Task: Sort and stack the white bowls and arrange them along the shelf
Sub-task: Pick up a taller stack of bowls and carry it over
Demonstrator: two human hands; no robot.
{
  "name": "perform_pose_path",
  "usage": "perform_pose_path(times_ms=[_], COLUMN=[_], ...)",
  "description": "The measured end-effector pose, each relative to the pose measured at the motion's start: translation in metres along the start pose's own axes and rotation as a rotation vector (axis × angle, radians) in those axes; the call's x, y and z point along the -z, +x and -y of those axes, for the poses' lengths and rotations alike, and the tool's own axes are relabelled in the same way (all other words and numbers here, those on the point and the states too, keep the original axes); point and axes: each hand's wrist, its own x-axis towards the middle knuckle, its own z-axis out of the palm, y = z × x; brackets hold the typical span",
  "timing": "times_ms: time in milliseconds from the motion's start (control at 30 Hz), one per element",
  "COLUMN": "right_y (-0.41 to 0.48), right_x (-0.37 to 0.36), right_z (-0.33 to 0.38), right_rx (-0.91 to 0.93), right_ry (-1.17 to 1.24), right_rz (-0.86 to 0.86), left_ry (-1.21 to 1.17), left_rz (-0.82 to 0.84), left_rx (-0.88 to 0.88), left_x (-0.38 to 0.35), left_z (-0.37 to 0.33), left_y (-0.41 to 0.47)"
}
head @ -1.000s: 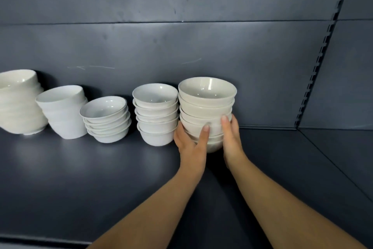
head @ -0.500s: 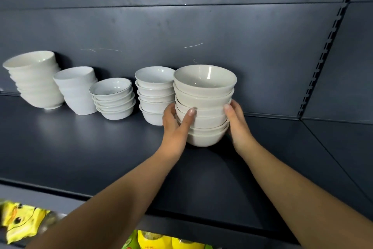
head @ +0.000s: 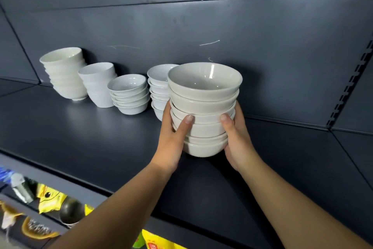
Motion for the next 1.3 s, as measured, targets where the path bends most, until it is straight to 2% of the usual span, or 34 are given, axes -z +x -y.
perform_pose_path(times_ms=[167,333,633,800,1033,1300], right_y=[-0.015,-0.027,-0.076,-0.112,-0.147,-0.133], right_x=[-0.046,-0.126,-0.337,-0.457,-0.59,-0.717], right_z=[0.02,0.036,0.028,0.017,-0.011,-0.065], right_rx=[0.033,0.026,-0.059,-0.108,-0.21,-0.251], right_ry=[0.099,0.206,0.368,0.419,0.474,0.503], right_rz=[0.058,0.148,0.365,0.54,0.674,0.764], left_ry=[0.091,0.147,0.241,0.351,0.405,0.434], left_rz=[-0.1,-0.207,-0.473,-0.547,-0.701,-0.873], left_rx=[-0.083,-0.184,-0.228,-0.236,-0.198,-0.23], left_x=[0.028,0.087,0.258,0.362,0.47,0.586], left_z=[-0.043,-0.103,-0.194,-0.243,-0.279,-0.284], left_y=[-0.024,-0.057,-0.155,-0.217,-0.281,-0.293])
